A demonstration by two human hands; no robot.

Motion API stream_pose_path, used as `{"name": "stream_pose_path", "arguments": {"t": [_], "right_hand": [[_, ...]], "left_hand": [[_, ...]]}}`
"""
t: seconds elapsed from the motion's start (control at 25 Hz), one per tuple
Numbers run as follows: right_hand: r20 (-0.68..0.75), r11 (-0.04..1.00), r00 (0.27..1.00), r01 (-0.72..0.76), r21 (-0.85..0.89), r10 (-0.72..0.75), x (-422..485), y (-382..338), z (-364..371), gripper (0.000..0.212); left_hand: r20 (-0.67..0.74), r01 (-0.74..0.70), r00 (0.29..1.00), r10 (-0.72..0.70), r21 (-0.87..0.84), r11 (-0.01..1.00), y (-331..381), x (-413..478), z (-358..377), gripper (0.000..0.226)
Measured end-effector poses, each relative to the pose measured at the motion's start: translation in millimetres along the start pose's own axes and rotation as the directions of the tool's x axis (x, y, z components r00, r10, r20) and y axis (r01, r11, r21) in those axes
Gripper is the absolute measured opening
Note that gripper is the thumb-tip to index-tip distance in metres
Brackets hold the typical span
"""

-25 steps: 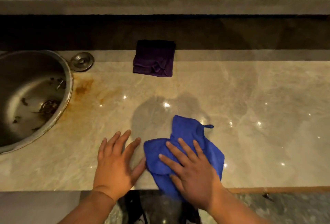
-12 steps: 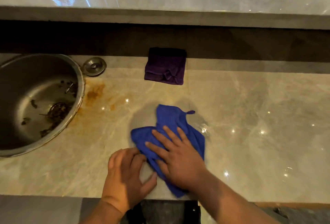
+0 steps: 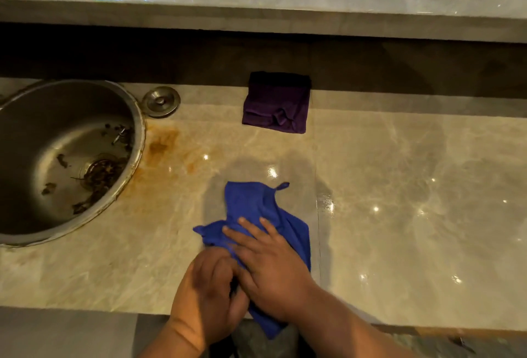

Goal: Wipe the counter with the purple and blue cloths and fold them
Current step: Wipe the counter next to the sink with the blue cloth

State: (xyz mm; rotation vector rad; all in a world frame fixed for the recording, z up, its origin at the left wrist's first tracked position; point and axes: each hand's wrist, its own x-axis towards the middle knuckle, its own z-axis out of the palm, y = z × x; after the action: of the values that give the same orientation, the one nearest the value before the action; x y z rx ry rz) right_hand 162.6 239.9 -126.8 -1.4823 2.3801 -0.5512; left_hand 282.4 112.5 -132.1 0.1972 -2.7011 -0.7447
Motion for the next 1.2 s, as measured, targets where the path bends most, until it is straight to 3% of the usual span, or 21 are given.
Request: {"name": "stream_pose_path", "arguments": {"t": [0.04, 0.16, 0.28, 0.32, 0.44, 0.52, 0.6, 0.68, 0.8, 0.84, 0.92, 1.0, 1.12, 1.2], "right_hand": [[0.006, 0.999, 1.0, 0.023, -0.03, -0.023, -21, 7, -1, 0.043], [0.011, 0.958, 0.982, 0.185, -0.218, -0.187, -68, 34, -12, 0.046], [-0.029, 0.962, 0.994, -0.111, -0.251, 0.107, -32, 1, -3, 0.053], [-0.041, 0.967, 0.991, -0.137, -0.216, 0.131, -14, -19, 4, 0.055], [0.08, 0.98, 0.993, 0.1, -0.174, -0.087, -12, -50, 27, 0.063], [0.067, 0.96, 0.979, 0.203, -0.192, -0.194, -41, -31, 19, 0.057], [0.026, 0.954, 0.987, 0.16, -0.252, -0.158, -48, 15, -1, 0.055], [-0.07, 0.946, 0.997, -0.047, -0.32, 0.026, -30, 79, -27, 0.055], [-0.166, 0.876, 0.913, -0.405, -0.264, 0.372, -6, 96, -49, 0.058], [-0.193, 0.865, 0.909, -0.411, -0.287, 0.368, -7, 76, -37, 0.059], [-0.117, 0.94, 0.975, -0.214, -0.267, 0.189, -26, 23, -12, 0.058], [-0.036, 0.989, 0.998, -0.063, -0.132, 0.059, -38, 12, -7, 0.06], [-0.072, 0.994, 0.991, -0.111, -0.006, 0.11, -54, 34, -25, 0.067], [-0.128, 0.985, 0.978, -0.17, -0.009, 0.168, -72, 44, -31, 0.069]], "left_hand": [[0.007, 0.033, 0.999, -0.033, -0.015, 0.999, -1, 0, 0, 0.02], [-0.03, 0.297, 0.952, -0.304, -0.151, 0.943, -6, 7, -9, 0.031], [-0.086, 0.366, 0.919, -0.385, -0.178, 0.913, -5, 11, -20, 0.029], [-0.101, 0.388, 0.907, -0.409, -0.177, 0.905, -3, 11, -23, 0.029], [-0.038, 0.459, 0.884, -0.465, -0.112, 0.881, 0, 13, -28, 0.026], [0.063, 0.404, 0.913, -0.404, 0.009, 0.915, -5, 10, -27, 0.026], [0.134, 0.281, 0.946, -0.294, 0.107, 0.954, -6, 6, -25, 0.029], [0.169, 0.197, 0.959, -0.226, 0.173, 0.965, -4, 3, -25, 0.033], [0.164, 0.223, 0.953, -0.254, 0.185, 0.957, 2, 3, -29, 0.036], [0.155, 0.269, 0.942, -0.296, 0.175, 0.947, 4, 6, -30, 0.038], [0.158, 0.32, 0.923, -0.351, 0.193, 0.928, 9, 16, -29, 0.041], [0.171, 0.266, 0.932, -0.321, 0.28, 0.922, 10, 21, -22, 0.044], [0.186, 0.151, 0.954, -0.237, 0.385, 0.91, 8, 17, -16, 0.05], [0.171, 0.168, 0.95, -0.262, 0.428, 0.888, 1, 16, -13, 0.06]]}}
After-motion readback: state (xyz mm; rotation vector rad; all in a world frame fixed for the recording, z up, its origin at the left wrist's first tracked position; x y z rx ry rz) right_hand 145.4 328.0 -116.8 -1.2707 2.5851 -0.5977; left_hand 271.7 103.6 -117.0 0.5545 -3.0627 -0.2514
